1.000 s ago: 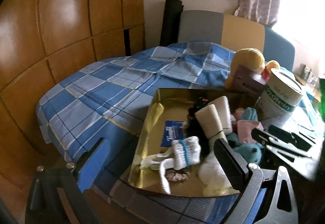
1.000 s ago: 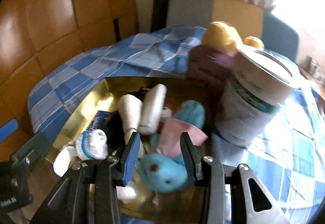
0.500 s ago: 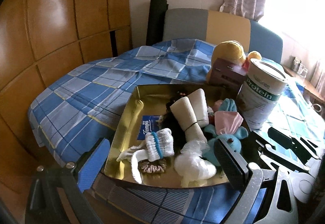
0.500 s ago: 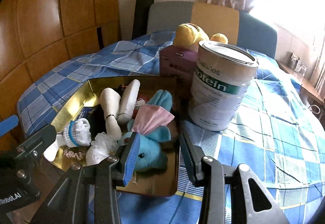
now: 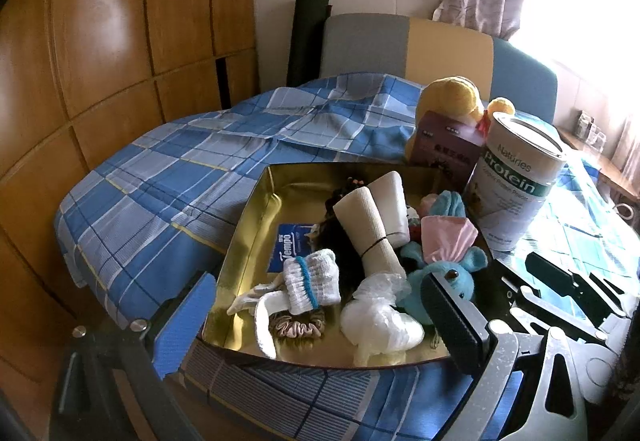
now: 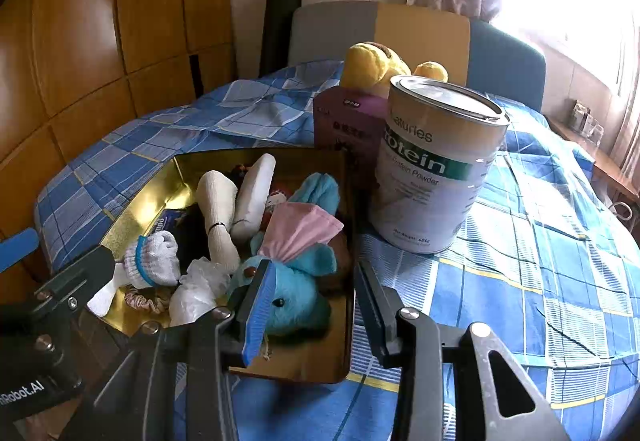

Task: Organize soft objects

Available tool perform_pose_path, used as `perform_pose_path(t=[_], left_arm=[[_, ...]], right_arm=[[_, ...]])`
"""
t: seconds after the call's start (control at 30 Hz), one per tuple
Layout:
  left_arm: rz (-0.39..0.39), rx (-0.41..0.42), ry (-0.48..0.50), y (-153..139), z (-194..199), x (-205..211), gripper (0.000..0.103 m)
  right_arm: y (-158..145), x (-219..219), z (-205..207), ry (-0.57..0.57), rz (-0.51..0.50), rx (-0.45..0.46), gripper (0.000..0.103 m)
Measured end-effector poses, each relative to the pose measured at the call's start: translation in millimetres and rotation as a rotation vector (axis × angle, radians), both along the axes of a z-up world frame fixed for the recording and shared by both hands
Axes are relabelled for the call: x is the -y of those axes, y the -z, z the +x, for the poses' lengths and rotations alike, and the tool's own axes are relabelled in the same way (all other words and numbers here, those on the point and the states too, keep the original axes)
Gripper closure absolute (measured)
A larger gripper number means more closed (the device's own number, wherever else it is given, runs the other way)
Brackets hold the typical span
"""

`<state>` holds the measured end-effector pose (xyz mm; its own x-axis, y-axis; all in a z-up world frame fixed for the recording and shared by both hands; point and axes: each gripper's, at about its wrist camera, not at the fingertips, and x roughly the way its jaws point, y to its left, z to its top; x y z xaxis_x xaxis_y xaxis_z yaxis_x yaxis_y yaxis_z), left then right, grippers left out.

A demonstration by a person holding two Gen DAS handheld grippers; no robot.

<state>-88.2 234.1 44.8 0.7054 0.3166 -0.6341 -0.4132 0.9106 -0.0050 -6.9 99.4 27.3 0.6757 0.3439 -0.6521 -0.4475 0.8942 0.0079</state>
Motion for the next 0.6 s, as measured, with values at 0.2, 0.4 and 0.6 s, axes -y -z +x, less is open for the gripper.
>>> perform_pose_path(t=[0.2,0.4,0.6], left_arm=[[-0.004,-0.002,-0.006,0.5,-0.2,-1.6,0.000],[-0.002,-0.004,-0.005,0.5,-0.9,-1.8,0.000],[-0.003,-0.003,-0.007,0.5,-0.2,-1.5,0.000]], right_arm=[[0.7,-1.5,-0.3,-0.002,0.002,-0.003,0.062],[0.8,-0.6,-0.1,0.001,0.006,-0.007,0.062],[1.0,-0.5,0.2,-0.001,0.005,-0.009,0.062]])
